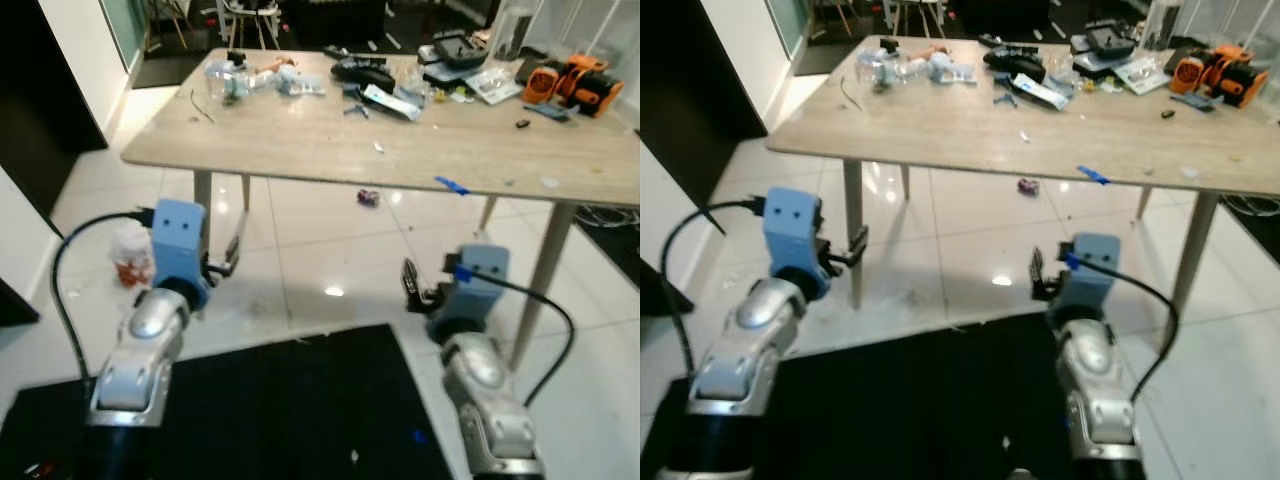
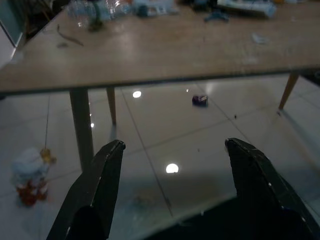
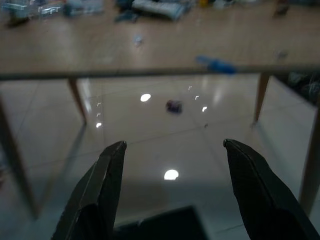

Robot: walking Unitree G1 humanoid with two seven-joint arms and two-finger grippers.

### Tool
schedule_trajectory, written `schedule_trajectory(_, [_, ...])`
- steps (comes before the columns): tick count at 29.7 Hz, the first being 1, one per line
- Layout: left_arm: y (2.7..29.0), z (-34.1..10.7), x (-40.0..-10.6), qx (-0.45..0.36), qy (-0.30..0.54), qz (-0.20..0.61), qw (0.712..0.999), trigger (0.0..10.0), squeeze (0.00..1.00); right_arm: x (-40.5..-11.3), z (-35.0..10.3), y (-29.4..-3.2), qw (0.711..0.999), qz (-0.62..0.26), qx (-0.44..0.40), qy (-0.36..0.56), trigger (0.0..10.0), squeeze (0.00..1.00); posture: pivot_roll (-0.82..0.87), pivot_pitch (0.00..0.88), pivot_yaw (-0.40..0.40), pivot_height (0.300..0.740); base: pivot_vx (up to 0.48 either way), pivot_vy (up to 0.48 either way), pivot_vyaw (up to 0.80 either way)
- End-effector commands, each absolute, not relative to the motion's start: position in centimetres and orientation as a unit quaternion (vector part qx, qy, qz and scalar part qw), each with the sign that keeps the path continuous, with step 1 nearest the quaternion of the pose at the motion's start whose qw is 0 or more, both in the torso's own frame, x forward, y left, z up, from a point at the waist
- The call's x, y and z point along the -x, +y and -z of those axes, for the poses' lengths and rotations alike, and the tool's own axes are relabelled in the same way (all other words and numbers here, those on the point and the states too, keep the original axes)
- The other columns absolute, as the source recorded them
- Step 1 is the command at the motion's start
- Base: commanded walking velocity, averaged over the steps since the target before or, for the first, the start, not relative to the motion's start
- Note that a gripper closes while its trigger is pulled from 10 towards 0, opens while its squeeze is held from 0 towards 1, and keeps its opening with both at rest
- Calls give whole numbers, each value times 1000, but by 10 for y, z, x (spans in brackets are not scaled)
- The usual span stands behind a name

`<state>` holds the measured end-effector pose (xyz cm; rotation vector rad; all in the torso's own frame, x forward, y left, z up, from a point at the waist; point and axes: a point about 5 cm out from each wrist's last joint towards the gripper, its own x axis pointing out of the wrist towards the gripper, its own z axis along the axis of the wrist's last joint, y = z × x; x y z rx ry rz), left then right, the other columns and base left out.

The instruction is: Picking trash to rubbish bin

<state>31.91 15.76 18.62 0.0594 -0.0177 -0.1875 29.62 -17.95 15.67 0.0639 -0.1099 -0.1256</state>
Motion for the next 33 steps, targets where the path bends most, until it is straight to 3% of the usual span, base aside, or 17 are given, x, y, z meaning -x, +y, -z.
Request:
schedule_trajectory(1, [163,-183,-318,-26,1,85,996,10000,0,-295,-160,-176,995,60,-33,-66,10000,0,-11,141,54,740,472,0,0])
schedule_trajectory(8, [162,-187,-318,-24,-1,85,996,10000,0,-297,-162,-178,995,60,-34,-72,10000,0,-14,142,51,740,469,0,-647])
schedule_trajectory(33, [160,-188,-319,-20,-1,86,996,10000,0,-303,-192,-181,990,59,-34,-124,10000,0,-29,152,52,740,470,0,0])
